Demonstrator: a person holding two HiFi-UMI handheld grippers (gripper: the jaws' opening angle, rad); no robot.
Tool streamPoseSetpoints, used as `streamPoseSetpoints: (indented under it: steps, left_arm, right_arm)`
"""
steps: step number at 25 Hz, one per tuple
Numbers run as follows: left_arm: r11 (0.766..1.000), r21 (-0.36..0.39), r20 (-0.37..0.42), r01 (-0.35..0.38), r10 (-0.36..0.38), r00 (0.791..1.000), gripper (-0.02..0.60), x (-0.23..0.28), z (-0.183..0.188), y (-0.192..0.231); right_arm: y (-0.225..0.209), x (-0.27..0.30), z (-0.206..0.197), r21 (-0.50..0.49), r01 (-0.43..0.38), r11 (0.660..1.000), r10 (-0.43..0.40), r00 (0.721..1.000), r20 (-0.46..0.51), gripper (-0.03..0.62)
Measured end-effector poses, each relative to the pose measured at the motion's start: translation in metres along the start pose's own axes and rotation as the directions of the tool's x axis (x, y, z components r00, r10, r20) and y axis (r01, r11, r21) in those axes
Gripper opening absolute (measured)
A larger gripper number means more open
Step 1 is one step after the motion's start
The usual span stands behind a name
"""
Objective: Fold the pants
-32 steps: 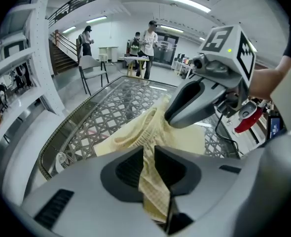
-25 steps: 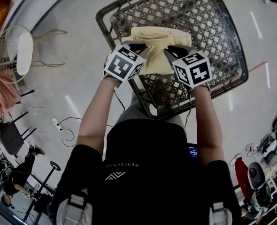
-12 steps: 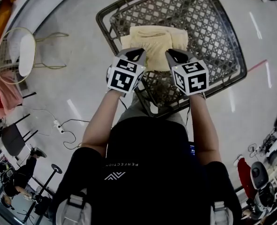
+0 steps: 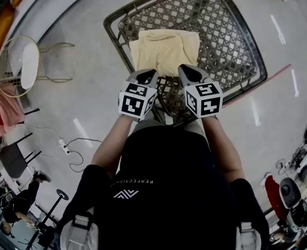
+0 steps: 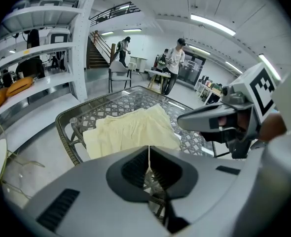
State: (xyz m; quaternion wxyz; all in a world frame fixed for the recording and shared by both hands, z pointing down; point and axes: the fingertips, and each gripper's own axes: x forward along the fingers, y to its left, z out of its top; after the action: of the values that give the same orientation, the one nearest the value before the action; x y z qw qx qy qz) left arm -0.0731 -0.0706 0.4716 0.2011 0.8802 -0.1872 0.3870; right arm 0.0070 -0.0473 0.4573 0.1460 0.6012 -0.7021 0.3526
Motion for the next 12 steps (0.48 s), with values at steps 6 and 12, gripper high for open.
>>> streamPoseSetpoints:
  steps: [6,12]
  left_arm:
    - [1.0,-0.002,0.012,0.011,-0.01,1.0,0.017,-0.007,-0.001,-0.011]
    - [0.997,0.029,-0.002,0.074,-0.074,0.997,0.017,-0.011,-0.007,-0.025]
  right_arm:
    - [0.006,-0.01,-0.009,0.002,0.017,1.0,-0.017,1.0,0.018,0.04]
    - [0.014,-0.022,-0.017,0.009,0.029,1.0,-0.03,0.999,0.022,0.04]
